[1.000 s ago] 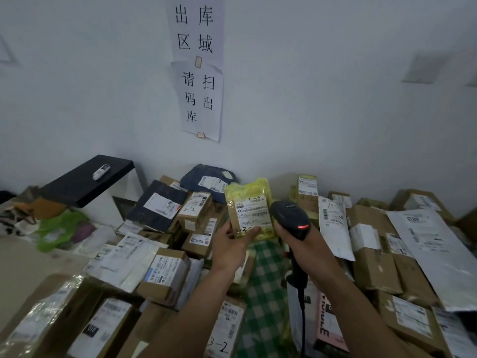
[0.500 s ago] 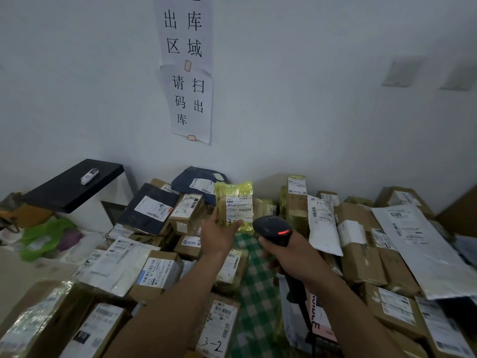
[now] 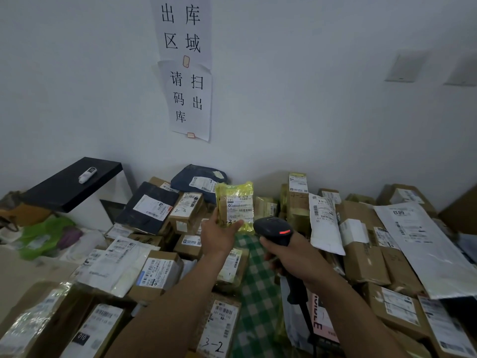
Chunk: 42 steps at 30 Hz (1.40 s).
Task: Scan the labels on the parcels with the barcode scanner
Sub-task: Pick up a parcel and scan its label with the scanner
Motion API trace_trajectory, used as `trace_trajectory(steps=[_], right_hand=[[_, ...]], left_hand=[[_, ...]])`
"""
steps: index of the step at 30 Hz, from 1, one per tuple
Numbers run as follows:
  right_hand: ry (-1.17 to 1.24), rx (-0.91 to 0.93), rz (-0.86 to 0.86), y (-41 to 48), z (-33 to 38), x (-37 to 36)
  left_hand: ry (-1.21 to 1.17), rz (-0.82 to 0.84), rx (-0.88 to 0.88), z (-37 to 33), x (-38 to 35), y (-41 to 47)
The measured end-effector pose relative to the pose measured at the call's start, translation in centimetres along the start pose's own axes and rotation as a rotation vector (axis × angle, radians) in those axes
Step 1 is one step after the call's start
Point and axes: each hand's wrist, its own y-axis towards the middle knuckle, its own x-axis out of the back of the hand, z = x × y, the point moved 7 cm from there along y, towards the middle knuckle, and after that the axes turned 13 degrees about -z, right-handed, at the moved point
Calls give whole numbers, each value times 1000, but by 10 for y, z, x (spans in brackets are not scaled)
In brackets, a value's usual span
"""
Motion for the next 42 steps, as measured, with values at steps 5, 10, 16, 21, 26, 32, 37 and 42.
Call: trace_trajectory(steps=[5, 10, 16, 21, 26, 32, 37, 42], right_hand=[[49, 5, -88, 26, 6, 11], [85, 8, -158, 73, 17, 14], [59, -48, -140, 141, 8, -3], [-23, -138, -118, 193, -24, -17], [-20, -234, -92, 232, -61, -27], [-47, -293, -83, 265, -86, -35], [-37, -317, -78, 280, -97, -37], [-42, -328, -80, 284, -105, -36]], left_hand=[[-70, -80, 67, -19, 20, 25], [-98, -92, 80, -39, 22, 69], [19, 74, 165, -10, -45, 112], [67, 173, 172, 25, -112, 142], [280, 133, 102, 64, -156, 167], [565, 278, 74, 108, -188, 175], [763, 305, -18, 132, -202, 170], [785, 365, -350, 129, -222, 152]])
